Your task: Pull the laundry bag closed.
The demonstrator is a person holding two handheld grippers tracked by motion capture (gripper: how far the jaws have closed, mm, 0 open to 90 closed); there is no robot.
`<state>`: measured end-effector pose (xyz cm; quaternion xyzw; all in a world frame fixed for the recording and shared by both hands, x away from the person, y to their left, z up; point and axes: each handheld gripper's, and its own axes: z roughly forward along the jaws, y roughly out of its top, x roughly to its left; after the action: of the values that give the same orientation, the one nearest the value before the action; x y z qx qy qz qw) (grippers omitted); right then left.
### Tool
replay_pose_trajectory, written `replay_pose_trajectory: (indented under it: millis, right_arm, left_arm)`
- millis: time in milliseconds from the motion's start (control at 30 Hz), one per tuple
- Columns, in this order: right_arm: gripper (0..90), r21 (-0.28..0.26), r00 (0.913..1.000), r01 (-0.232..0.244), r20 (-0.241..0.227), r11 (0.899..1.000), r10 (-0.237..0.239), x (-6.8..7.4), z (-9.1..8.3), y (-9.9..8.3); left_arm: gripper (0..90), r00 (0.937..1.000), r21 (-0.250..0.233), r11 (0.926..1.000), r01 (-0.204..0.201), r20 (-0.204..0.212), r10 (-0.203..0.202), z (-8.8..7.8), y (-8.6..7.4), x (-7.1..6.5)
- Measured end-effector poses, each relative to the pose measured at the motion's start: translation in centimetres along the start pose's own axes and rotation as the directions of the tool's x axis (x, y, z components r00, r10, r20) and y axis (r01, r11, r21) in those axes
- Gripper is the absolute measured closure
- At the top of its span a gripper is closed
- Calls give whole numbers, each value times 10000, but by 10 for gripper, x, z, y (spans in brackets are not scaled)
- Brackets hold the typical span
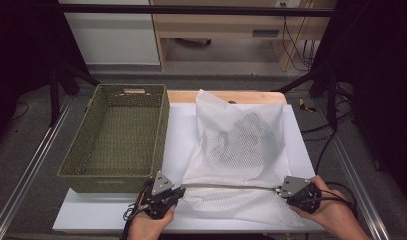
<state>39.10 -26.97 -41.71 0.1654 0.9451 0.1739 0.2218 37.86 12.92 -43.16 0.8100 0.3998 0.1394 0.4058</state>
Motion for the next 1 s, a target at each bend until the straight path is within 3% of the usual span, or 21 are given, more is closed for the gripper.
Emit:
replay_pose_trajectory:
  millis: [1000]
  right_arm:
    - [818,250,9996,-225,168,9994,221,-1,-8,-16]
  left_arm:
    - [882,10000,29,10000,-61,2,61,-2,1,-1]
